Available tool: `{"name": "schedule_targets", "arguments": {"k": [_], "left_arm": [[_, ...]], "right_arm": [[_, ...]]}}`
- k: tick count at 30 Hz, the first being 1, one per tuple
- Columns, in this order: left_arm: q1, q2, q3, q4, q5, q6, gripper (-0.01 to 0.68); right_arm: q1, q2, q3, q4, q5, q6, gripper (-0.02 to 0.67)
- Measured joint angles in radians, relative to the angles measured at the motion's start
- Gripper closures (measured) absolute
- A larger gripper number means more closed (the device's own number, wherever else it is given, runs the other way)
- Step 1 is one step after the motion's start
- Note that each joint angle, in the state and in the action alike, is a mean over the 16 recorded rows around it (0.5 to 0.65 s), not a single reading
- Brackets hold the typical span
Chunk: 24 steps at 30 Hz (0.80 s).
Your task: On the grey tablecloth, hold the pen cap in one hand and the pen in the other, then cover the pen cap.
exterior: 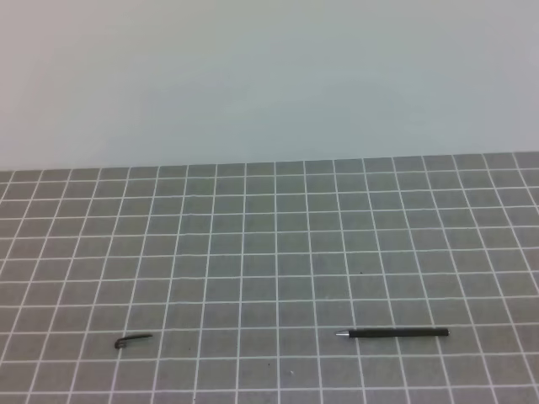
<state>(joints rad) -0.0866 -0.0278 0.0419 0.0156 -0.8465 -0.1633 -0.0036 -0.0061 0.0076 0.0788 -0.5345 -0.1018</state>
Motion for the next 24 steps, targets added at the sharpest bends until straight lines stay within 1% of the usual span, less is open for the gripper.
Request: {"name": "schedule_targets", "arguments": {"k": [6, 9, 12, 16, 20, 24], "left_arm": [[0.000, 0.000, -0.001, 0.016, 0.054, -0.003, 0.672], [0.000, 0.000, -0.008, 0.031, 0.128, -0.003, 0.672], [0.000, 0.000, -0.026, 0.046, 0.248, -0.009, 0.672], [0.000, 0.000, -0.068, 0.072, 0.458, -0.020, 0.672], [0.000, 0.000, -0.126, 0.107, 0.664, -0.026, 0.672], [0.000, 0.000, -0.182, 0.149, 0.810, -0.030, 0.672]], "right_arm": [[0.000, 0.000, 0.000, 0.011, 0.029, -0.002, 0.650], [0.000, 0.003, -0.015, 0.016, 0.114, -0.002, 0.651], [0.000, 0.001, -0.048, 0.017, 0.246, -0.009, 0.650], [0.000, 0.001, -0.101, 0.015, 0.443, -0.018, 0.649], [0.000, 0.015, -0.186, 0.015, 0.665, -0.016, 0.647], [0.000, 0.060, -0.296, 0.017, 0.868, -0.021, 0.646]]}}
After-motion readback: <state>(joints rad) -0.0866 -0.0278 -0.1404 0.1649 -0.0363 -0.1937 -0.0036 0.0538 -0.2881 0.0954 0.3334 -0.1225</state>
